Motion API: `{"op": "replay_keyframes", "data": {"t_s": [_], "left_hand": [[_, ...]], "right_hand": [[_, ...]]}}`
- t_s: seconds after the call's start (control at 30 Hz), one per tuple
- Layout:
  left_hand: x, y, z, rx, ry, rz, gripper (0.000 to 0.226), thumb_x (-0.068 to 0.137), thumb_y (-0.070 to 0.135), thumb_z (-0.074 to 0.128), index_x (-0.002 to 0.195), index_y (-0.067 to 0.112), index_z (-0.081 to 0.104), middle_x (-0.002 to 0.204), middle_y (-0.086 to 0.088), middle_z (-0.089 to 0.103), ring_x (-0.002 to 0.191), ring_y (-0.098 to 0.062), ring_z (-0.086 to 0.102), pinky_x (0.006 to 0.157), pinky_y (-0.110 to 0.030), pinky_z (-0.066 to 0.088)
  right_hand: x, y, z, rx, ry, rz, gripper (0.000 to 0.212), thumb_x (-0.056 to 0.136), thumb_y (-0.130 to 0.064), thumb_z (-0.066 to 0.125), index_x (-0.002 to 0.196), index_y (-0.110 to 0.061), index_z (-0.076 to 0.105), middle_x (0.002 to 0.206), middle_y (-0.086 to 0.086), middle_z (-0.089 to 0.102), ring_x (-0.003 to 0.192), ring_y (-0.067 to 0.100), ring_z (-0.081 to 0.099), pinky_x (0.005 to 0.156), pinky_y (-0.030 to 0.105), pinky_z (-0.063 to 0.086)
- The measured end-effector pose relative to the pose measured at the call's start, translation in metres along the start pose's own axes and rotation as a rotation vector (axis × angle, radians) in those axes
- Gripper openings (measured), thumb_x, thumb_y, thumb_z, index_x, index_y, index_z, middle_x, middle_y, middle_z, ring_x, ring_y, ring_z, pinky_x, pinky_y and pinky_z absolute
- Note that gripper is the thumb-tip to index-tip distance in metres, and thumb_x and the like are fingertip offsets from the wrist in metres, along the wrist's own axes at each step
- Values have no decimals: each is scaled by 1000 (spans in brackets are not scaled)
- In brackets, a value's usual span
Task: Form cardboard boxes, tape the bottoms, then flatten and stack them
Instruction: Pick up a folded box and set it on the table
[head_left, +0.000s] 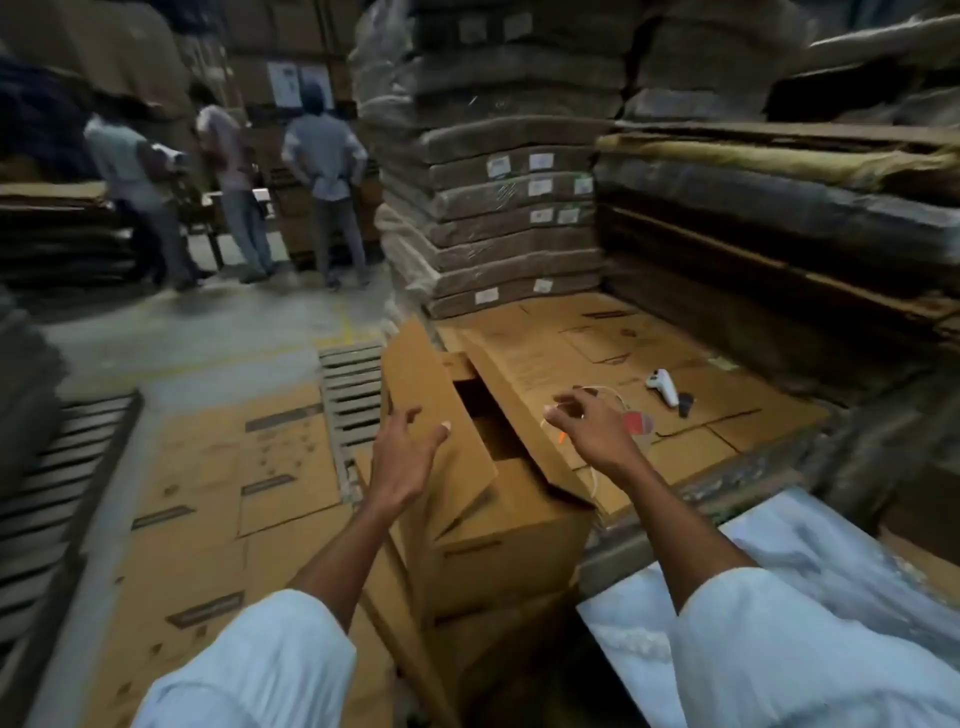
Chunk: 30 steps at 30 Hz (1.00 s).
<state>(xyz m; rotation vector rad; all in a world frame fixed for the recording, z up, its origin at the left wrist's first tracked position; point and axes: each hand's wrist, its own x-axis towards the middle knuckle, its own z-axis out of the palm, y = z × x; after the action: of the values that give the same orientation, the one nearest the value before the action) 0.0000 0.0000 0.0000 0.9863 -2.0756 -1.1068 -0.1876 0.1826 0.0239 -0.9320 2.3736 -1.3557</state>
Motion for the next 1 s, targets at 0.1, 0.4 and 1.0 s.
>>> {"op": "replay_keyframes", "data": {"t_s": [0.1,0.4,1.0], "left_hand": [[-6,-18,10,-11,-7,-92,71,90,51,68,148,22,40,149,-4,42,134,-28,44,105,-45,41],[-38,-57,49,-133,-10,-341,88,90,56,66,157,21,21,158,-6,32,138,-31,40,110,-46,39],[-44,-78,51,-388,-11,-482,105,63,85,71,152,39,40,142,8,58,125,-21,57,110,-50,44]], "right_hand": [[2,16,18,-27,-12,91,45,95,-42,65,132,-16,62,128,4,65,117,20,59,98,39,47],[10,103,32,-26,-121,386,60,95,-55,57,136,-11,55,135,13,60,120,33,57,104,50,46],[11,143,50,479,-177,418,97,59,-85,72,138,-30,59,130,3,66,116,29,64,98,55,53]]}}
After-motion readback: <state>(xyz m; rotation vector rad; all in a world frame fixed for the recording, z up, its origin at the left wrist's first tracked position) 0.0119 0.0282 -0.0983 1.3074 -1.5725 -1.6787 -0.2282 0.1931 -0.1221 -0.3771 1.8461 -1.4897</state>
